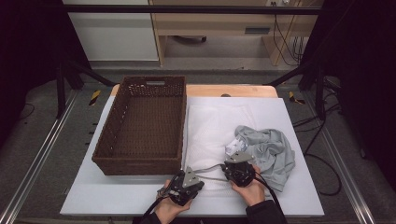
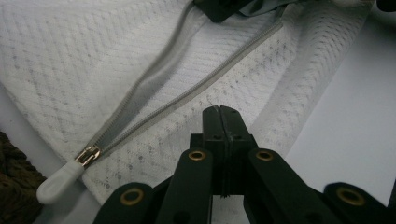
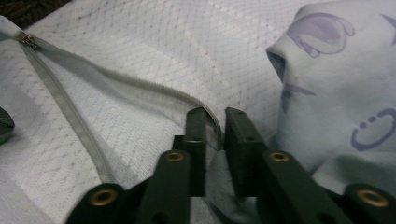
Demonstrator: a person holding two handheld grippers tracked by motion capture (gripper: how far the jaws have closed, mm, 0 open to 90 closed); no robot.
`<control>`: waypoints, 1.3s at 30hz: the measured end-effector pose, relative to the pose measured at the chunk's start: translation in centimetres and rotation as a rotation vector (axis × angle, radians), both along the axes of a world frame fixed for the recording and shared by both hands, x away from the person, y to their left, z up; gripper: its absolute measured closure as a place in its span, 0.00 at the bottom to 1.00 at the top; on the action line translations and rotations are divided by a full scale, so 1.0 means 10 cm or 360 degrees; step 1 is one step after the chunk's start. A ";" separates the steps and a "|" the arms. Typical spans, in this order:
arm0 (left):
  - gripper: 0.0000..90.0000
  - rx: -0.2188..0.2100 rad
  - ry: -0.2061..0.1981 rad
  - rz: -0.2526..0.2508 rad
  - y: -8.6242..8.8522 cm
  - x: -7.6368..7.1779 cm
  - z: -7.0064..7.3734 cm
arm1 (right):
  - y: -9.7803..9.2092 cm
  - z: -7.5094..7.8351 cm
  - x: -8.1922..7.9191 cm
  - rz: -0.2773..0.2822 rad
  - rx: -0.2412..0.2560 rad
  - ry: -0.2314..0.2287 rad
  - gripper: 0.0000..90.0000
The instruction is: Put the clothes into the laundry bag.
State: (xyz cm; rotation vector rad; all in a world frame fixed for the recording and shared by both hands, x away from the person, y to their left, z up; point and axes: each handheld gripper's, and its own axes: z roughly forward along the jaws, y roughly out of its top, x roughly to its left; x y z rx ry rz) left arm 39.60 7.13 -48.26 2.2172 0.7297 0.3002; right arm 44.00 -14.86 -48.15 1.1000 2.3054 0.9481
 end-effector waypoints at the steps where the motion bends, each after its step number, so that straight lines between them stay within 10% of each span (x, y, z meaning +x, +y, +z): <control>1: 0.99 0.0000 0.0001 0.0000 0.00 0.00 0.00 | 0.00 0.01 -0.01 -0.0010 -0.0007 0.0008 0.97; 17: 0.92 -0.0013 0.0011 0.0019 -0.02 0.01 0.03 | -0.20 0.30 -0.12 -0.0052 0.0217 -0.0185 0.98; 25: 0.72 -0.0045 -0.0154 0.0092 -0.05 -0.01 0.29 | -0.22 0.31 -0.12 -0.0035 0.0231 -0.0190 0.98; 39: 0.72 0.0034 -0.0275 0.0117 -0.37 0.35 0.44 | -0.26 0.32 -0.17 -0.0004 0.0280 -0.0183 0.98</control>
